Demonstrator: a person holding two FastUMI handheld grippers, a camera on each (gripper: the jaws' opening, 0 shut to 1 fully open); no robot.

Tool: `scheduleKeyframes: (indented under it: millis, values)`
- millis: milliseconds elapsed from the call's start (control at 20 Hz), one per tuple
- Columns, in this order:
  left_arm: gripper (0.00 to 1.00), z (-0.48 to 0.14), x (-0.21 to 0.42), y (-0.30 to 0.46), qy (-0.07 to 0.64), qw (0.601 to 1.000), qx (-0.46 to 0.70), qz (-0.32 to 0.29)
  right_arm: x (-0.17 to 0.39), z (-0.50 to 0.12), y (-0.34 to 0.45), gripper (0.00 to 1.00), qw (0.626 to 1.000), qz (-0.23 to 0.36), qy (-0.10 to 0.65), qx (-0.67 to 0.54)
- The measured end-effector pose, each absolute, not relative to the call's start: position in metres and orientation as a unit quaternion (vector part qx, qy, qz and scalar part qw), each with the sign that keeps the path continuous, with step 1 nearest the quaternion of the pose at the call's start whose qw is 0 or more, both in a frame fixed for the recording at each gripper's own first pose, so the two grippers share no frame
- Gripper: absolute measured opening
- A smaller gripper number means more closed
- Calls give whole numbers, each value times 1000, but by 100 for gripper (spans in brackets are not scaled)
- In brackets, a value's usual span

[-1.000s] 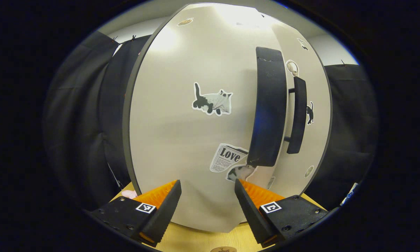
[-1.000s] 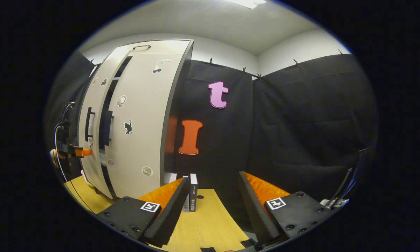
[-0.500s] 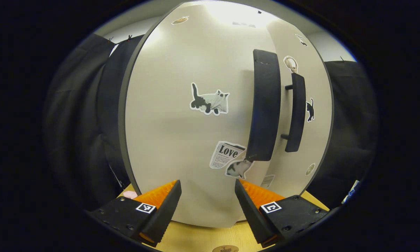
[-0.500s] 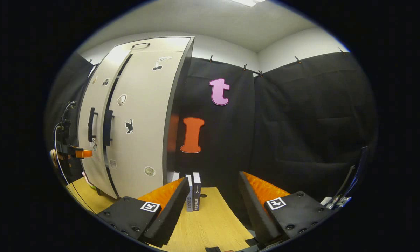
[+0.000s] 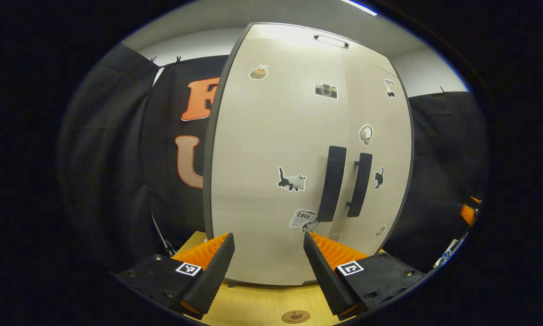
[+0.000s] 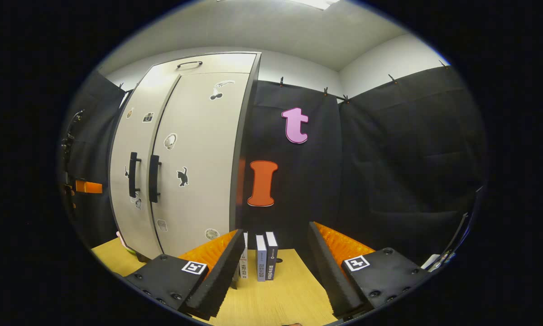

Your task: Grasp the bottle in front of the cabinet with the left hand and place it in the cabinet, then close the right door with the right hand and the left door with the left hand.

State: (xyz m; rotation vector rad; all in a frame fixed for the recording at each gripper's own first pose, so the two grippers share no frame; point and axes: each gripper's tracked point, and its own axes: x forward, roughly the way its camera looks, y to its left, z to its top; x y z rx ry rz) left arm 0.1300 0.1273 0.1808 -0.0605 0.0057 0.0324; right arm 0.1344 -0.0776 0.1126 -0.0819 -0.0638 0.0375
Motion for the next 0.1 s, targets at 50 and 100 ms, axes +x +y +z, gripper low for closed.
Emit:
scheduleKeyframes:
  millis: [50, 100]
  values:
    - [94, 188, 119, 131, -4, 999, -34, 18, 135, 114, -71, 94, 998, 23, -33, -42]
    - [93, 196, 108, 134, -11, 999, -38, 20, 136, 115, -64, 94, 998, 28, -34, -43]
